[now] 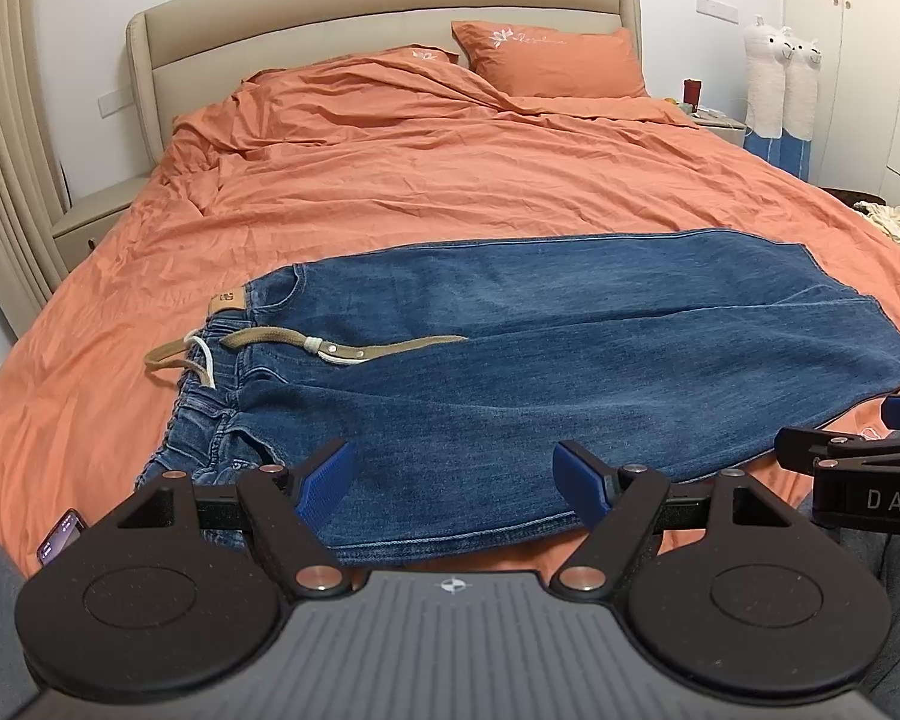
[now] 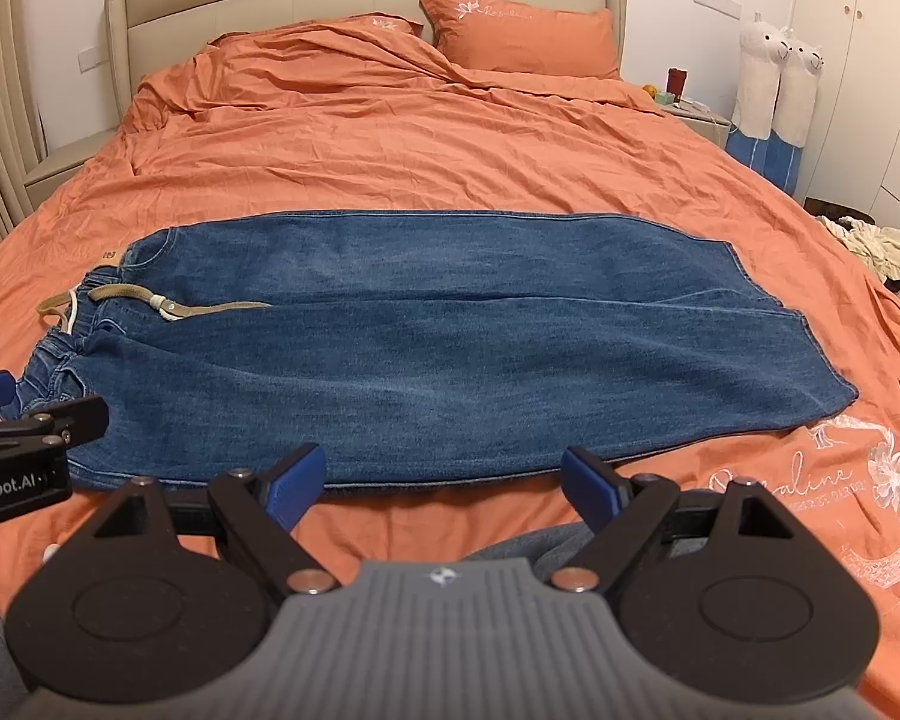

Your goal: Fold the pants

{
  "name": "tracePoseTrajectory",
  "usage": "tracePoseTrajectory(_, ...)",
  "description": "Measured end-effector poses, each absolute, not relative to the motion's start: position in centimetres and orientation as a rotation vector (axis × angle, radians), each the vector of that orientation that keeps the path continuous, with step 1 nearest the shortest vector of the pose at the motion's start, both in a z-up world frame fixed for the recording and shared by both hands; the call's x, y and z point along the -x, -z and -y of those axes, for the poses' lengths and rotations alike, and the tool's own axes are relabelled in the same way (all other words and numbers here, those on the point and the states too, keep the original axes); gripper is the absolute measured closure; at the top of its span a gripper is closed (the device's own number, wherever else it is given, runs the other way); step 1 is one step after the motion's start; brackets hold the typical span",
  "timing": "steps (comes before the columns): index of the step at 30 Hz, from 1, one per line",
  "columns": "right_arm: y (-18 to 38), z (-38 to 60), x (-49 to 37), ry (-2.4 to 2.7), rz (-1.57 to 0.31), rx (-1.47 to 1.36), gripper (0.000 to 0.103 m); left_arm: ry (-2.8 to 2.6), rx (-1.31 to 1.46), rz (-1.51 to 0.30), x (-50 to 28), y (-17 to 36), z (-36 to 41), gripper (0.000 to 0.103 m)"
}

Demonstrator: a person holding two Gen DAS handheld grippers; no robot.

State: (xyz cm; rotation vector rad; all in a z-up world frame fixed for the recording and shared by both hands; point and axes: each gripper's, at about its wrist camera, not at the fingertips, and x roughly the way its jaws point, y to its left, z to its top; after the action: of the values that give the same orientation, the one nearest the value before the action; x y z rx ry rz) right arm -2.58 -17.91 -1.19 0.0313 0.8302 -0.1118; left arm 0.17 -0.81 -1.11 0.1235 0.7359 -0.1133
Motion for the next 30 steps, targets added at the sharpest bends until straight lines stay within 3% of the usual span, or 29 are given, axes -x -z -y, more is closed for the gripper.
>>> tracePoseTrajectory(17,2.4,19.2,1.3,0.050,-0.833,-0.032,0.021,0.125,-0.147,-0.774,-1.1,1.8,-0.5,0.014)
tracePoseTrajectory(24,2.1,23.6,0.0,-0.081,-0.727,-0.019,0.021,0.228,-0.358,-0.753,-1.8,3.1,-2.7,0.015)
tracePoseTrajectory(30,1.8,27.2,-2.5,-0.087,-0.818,0.042,0.021,0.361,-0.631,-0.746,-2.2,5.8,-5.0,0.015)
